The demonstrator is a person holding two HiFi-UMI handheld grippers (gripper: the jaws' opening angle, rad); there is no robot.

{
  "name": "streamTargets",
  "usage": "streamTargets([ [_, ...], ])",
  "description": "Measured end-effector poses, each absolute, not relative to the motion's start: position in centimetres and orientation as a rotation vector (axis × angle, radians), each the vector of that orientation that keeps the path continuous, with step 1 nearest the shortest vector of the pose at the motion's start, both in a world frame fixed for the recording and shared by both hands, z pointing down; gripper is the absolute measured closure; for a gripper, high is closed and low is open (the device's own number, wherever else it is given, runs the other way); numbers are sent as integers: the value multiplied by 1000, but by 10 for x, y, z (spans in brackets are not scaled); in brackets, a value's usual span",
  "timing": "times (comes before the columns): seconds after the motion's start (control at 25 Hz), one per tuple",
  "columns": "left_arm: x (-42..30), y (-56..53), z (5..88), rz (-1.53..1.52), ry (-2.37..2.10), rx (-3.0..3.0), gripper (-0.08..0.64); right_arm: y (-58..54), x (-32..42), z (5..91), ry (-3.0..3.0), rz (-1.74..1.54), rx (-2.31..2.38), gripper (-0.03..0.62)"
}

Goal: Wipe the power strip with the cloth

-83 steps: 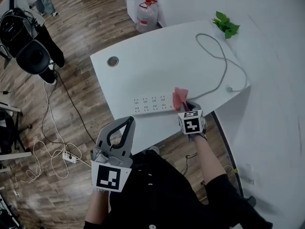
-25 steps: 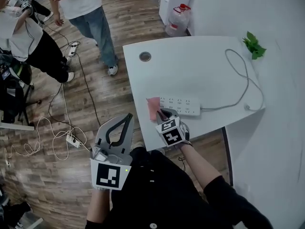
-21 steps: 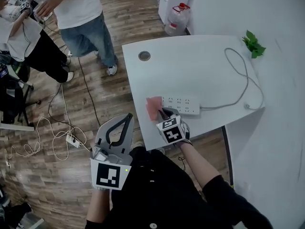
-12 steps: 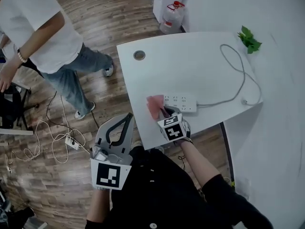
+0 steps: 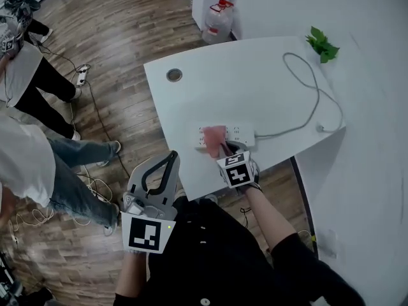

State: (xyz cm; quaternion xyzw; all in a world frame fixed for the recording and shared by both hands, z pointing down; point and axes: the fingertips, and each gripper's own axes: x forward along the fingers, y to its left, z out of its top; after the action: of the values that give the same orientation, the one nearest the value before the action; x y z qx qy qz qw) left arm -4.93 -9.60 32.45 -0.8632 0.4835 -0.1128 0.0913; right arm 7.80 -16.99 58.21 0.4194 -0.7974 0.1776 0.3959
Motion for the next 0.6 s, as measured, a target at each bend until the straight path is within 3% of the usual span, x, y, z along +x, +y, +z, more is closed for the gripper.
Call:
streamTargets([
  [0.6,-21,-105,324,-318,1332,-2613,546,-176,156,585,-1909,501,1250,531],
])
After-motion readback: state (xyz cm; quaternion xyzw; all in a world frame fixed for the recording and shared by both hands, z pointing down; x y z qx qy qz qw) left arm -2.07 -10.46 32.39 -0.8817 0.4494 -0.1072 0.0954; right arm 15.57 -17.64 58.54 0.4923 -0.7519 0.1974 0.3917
